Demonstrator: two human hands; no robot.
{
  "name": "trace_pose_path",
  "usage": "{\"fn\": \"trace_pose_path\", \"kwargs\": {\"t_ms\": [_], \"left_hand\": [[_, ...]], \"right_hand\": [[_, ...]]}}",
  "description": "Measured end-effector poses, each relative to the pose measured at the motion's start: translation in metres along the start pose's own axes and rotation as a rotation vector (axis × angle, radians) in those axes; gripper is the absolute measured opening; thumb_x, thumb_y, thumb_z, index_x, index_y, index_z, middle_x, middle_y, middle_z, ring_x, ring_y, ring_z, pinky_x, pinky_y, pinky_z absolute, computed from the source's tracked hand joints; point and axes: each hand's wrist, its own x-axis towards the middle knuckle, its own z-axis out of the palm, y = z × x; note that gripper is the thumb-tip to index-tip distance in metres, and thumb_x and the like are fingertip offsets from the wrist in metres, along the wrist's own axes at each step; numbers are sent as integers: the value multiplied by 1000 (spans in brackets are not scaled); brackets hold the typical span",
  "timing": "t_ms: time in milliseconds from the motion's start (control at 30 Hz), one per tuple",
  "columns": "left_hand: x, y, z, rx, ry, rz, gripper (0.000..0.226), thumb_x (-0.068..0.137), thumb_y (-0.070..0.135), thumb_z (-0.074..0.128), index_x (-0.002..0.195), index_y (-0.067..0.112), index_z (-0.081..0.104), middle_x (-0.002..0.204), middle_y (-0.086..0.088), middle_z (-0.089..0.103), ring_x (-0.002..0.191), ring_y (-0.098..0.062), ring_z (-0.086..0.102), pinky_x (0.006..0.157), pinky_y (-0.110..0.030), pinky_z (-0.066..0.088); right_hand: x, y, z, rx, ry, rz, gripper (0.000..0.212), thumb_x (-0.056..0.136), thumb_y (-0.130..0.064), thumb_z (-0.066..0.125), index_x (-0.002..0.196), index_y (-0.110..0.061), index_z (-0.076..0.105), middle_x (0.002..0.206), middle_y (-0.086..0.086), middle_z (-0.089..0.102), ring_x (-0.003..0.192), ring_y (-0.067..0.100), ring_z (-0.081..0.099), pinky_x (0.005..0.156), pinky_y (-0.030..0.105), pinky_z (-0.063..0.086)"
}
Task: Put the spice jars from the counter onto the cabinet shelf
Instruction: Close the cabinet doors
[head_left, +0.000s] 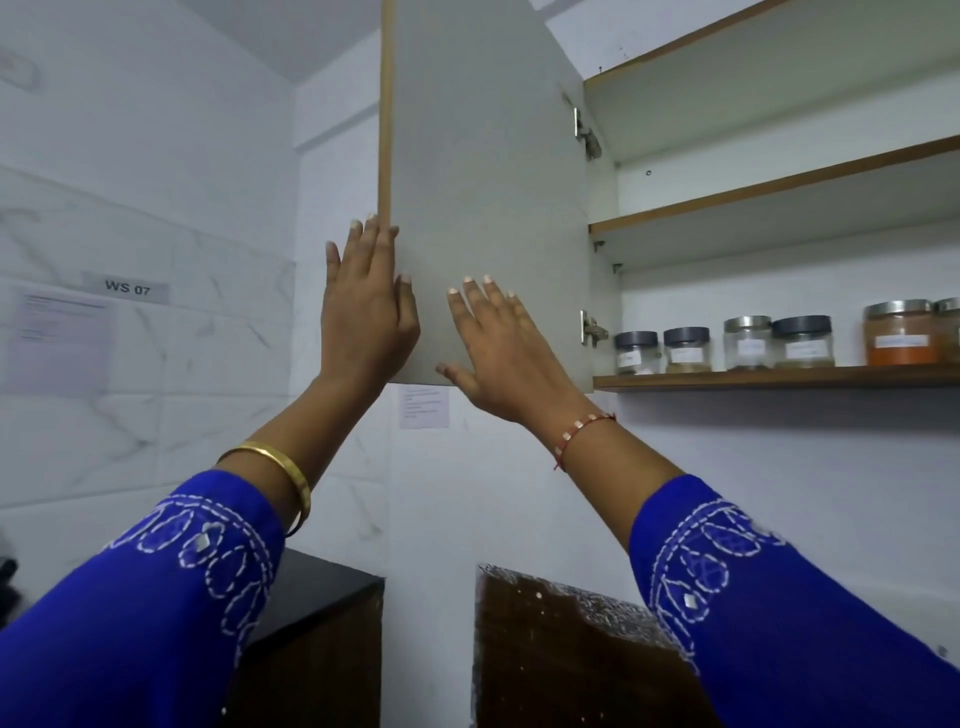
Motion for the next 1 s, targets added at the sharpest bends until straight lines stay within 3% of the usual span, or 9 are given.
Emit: {"fn": "trace_pose_path", "kwargs": {"t_ms": [133, 233, 367, 467, 567, 633, 800, 1000], "left_hand": [[9, -18, 0, -156, -42, -97, 51, 95, 20, 37, 144, 7, 26, 152, -12, 29, 143, -24, 23, 120, -38, 13], [16, -22, 4, -306, -115, -220, 56, 97, 30, 39, 146, 11, 20, 151, -10, 32, 139, -24, 31, 113, -37, 27], [25, -22, 12, -605, -218, -320, 45, 96, 32, 42, 137, 13, 36, 135, -7, 52, 122, -24, 52, 97, -31, 42], [21, -14, 20, -753, -193, -407, 35, 95, 24, 45, 128, 11, 43, 125, -4, 56, 108, -19, 56, 90, -27, 46], [20, -12, 24, -827, -155, -455, 31, 95, 21, 46, 124, 9, 46, 118, -3, 57, 105, -18, 56, 87, -27, 46], [21, -11, 24, -848, -161, -465, 31, 95, 20, 46, 123, 9, 46, 115, 0, 56, 106, -19, 56, 87, -27, 46], [18, 5, 16, -857, -184, -462, 33, 95, 19, 45, 127, 10, 42, 123, -1, 54, 102, -14, 53, 87, -25, 46], [15, 37, 7, -848, -180, -457, 31, 95, 16, 46, 125, 9, 42, 111, 4, 51, 99, -14, 53, 85, -24, 45]], "right_hand": [[18, -28, 12, 63, 55, -2, 71, 96, -42, 36, 149, -5, 8, 157, 17, 10, 146, 33, 7, 120, 43, 10], [24, -43, 20, 187, 157, 42, 67, 88, -31, 38, 145, 0, 23, 151, 23, 28, 141, 36, 25, 116, 45, 25], [23, -49, 32, 289, 273, 48, 72, 72, -25, 48, 135, 8, 41, 136, 28, 48, 127, 40, 47, 107, 44, 38], [17, -46, 36, 344, 234, 37, 78, 74, -25, 56, 142, 5, 30, 146, 26, 35, 134, 39, 37, 108, 44, 40], [10, -44, 41, 296, 170, -13, 88, 76, -27, 61, 146, 3, 16, 153, 26, 18, 143, 37, 21, 116, 38, 24], [8, -45, 49, 240, 185, -14, 87, 77, -26, 62, 145, 6, 16, 151, 30, 19, 142, 39, 22, 117, 39, 20], [13, -55, 65, 201, 314, 143, 82, 83, -33, 66, 143, 6, 24, 145, 30, 35, 133, 42, 39, 108, 45, 39], [7, -46, 59, 327, 460, 321, 73, 79, -17, 73, 136, 9, 37, 136, 30, 48, 123, 43, 50, 92, 48, 52]]}}
